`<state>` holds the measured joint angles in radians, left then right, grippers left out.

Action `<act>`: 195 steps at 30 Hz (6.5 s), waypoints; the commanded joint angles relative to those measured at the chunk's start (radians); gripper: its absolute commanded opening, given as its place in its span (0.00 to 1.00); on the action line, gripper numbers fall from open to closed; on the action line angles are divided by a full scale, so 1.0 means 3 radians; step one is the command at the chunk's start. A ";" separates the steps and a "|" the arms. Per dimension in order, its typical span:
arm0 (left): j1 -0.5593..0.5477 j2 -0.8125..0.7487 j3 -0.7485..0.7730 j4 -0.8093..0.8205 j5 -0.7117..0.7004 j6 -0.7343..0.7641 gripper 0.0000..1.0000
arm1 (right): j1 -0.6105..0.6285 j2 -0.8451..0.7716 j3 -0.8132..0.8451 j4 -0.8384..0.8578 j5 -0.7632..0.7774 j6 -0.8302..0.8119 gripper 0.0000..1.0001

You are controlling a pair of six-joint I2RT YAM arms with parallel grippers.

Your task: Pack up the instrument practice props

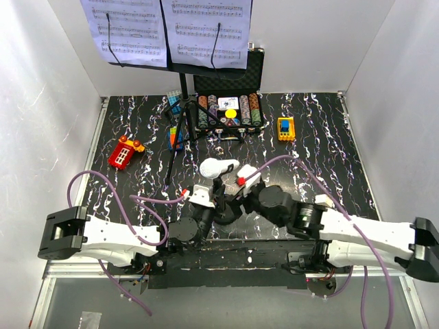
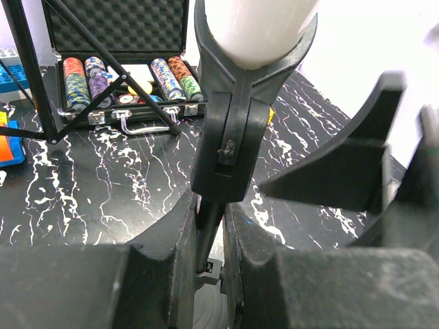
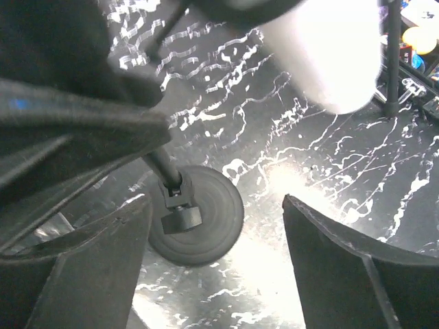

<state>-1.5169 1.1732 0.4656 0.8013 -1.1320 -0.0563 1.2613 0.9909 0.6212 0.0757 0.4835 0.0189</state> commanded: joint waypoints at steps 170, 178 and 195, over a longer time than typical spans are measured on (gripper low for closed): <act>-0.0123 -0.0066 0.0269 -0.0288 0.0710 0.0546 0.16 | -0.1050 -0.1447 -0.0153 -0.1321 -0.0967 0.2284 0.81; -0.0123 -0.0219 -0.0221 -0.0472 0.0940 0.0249 0.00 | -0.1055 -0.1437 -0.0148 -0.1158 -0.1309 0.1912 0.80; -0.0123 -0.0214 -0.0616 -0.0360 0.1145 -0.0063 0.00 | -0.0815 -0.1478 -0.0307 0.0177 -0.1402 -0.0031 0.85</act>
<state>-1.5482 1.0767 0.3088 0.8043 -0.8135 -0.0532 0.9806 0.4866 0.5003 -0.0280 0.0837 0.2108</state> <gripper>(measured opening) 0.239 0.847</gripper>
